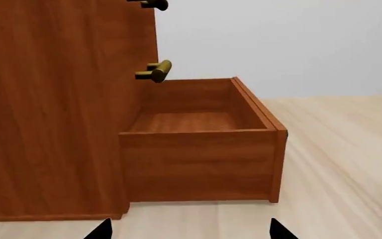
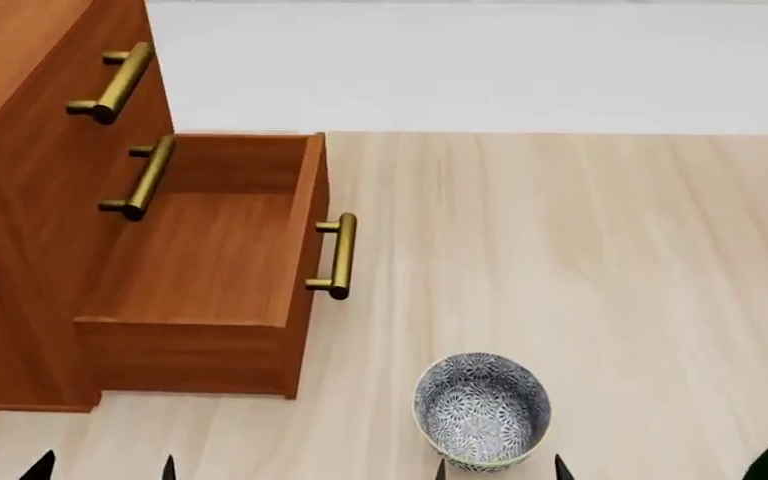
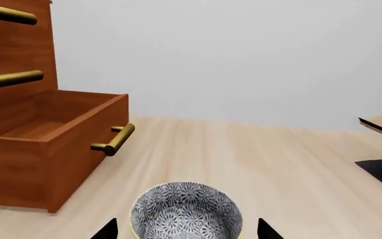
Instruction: Put the wine bottle in the bottom drawer of the cabinet.
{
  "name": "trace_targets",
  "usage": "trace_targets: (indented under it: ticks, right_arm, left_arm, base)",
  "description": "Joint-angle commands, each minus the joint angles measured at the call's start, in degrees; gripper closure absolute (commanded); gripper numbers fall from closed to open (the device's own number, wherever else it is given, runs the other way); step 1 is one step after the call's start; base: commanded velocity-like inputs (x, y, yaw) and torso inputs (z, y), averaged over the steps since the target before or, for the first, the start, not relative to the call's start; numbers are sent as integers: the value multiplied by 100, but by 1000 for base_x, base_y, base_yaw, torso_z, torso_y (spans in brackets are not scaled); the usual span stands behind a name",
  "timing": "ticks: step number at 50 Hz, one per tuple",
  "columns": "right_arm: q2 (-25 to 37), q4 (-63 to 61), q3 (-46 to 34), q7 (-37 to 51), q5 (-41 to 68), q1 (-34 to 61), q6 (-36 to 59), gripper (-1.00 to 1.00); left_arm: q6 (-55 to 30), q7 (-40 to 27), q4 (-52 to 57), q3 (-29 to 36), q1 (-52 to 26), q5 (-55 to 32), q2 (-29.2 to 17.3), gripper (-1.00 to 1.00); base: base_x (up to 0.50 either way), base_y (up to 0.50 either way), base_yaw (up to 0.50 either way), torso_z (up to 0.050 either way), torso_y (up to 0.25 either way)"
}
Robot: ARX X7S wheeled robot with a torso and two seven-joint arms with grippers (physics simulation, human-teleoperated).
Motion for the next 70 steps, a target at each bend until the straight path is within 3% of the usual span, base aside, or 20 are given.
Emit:
trace_targets:
  ticks: [1, 11, 13, 15, 21, 24, 35, 39, 47, 52, 56, 59, 64, 70]
  right_arm:
    - [36, -54, -41, 54, 14, -10, 13, -100]
    - [75, -194, -64, 101, 44, -8, 134, -100]
    - [101, -405, -46, 110, 104, -28, 294, -100]
    - [132, -540, -39, 108, 142, -18, 420, -100]
    - [259, -1342, -33, 107, 313, 7, 1063, -100]
    - [325, -1714, -53, 126, 346, 28, 1372, -100]
    - [503, -2970, -36, 284, 489, 5, 2211, -100]
    - [536, -3570, -88, 445, 410, -39, 2531, -100]
    - [629, -4157, -44, 525, 520, -8, 3003, -100]
    - [701, -4544, 39, 601, 592, -30, 3273, -100]
    - [756, -4812, 55, 669, 578, -53, 3417, -100]
    - [780, -4989, 63, 708, 587, -41, 3532, -100]
    - [832, -5181, 1, 783, 508, -22, 3698, -100]
    - [862, -5248, 61, 782, 574, -69, 3670, -100]
  left_arm:
    - [9, -42, 38, 32, 21, -38, -41, -100]
    - [29, -59, 147, 9, 82, -158, -81, -100]
    - [-163, 74, 418, -41, 157, -469, -117, -100]
    - [-246, -129, 797, -16, 277, -253, -184, -100]
    - [-1586, -355, 2004, -64, 180, -534, -365, -100]
    - [-2054, -204, 2457, -257, 123, -1109, -440, -100]
    - [-3930, -874, 4127, -513, -172, -1514, -859, -100]
    - [-4730, -920, 4743, -1179, -266, -2685, -780, -100]
    - [-5714, -1601, 5672, -1605, -555, -3234, -933, -100]
    - [-5815, -1750, 6067, -1700, -595, -3425, -1147, -100]
    - [-5213, -3022, 6097, -1404, -739, -4625, -2112, -100]
    - [-4848, -3720, 6095, -892, -954, -5044, -2729, -100]
    - [-4013, -4310, 6096, -155, -1062, -5309, -3428, -100]
    - [-3549, -4670, 6090, 271, -1197, -5406, -3800, -100]
  base:
    - [277, 0, 0, 0, 0]
    - [19, 0, 0, 0, 0]
    - [0, 0, 0, 0, 0]
    - [0, 0, 0, 0, 0]
    - [0, 0, 0, 0, 0]
    - [0, 0, 0, 0, 0]
    - [0, 0, 0, 0, 0]
    - [0, 0, 0, 0, 0]
    - [0, 0, 0, 0, 0]
    - [0, 0, 0, 0, 0]
    - [0, 0, 0, 0, 0]
    - [0, 0, 0, 0, 0]
    - [0, 0, 0, 0, 0]
    - [0, 0, 0, 0, 0]
